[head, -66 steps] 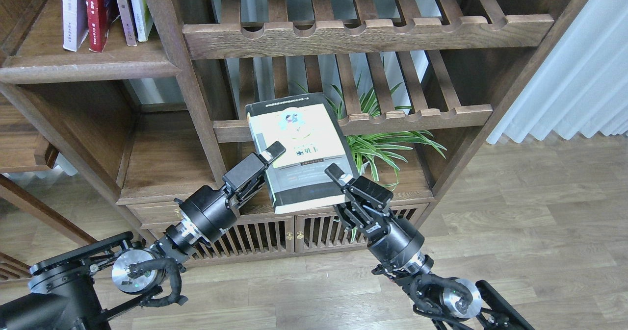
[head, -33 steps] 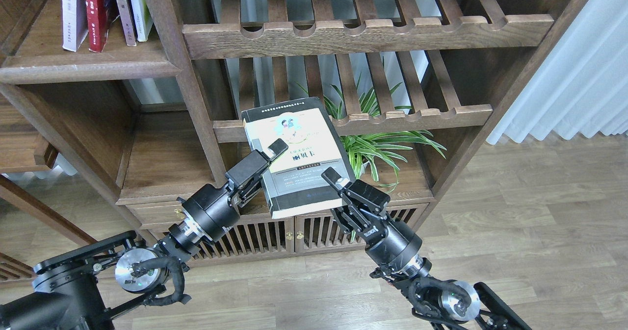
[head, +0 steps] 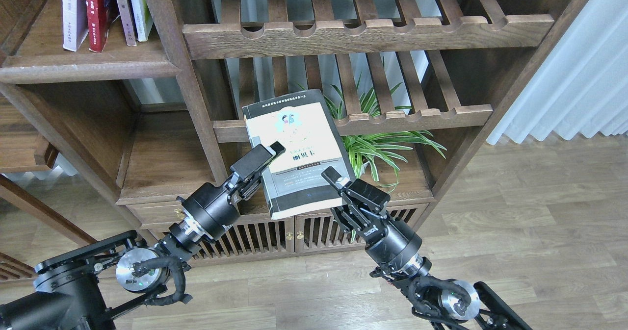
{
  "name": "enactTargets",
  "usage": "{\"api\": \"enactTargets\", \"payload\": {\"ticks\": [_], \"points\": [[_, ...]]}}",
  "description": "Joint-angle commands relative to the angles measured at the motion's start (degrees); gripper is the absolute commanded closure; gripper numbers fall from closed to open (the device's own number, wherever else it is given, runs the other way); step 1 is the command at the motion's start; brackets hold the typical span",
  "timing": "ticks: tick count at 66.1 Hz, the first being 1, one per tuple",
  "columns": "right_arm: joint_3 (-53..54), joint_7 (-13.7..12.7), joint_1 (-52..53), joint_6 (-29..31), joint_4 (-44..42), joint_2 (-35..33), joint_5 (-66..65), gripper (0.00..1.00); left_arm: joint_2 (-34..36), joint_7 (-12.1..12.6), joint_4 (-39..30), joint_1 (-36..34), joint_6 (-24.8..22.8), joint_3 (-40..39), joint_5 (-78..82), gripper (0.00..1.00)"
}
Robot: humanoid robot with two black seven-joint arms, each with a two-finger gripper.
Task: Organize books on shelf
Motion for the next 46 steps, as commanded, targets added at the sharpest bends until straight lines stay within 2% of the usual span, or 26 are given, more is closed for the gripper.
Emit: {"api": "enactTargets", "payload": {"ticks": [1,38,46], "points": [[0.3,0.0,0.5,0.0,-0.7,0.0,0.0,0.94,0.0,0.0,0.0,0.0,0.0,0.2,0.2,0.9],[2.6,0.0,1.1,0.0,-2.9,0.1,0.2,0.92,0.3,0.2,0.0,0.0,0.0,0.3,0.7,0.92],[2.6,0.0,1.0,0.0,-2.9,0.1,0.4,0.86,0.4,0.2,0.0,0.0,0.0,0.3,0.7,0.92]]}}
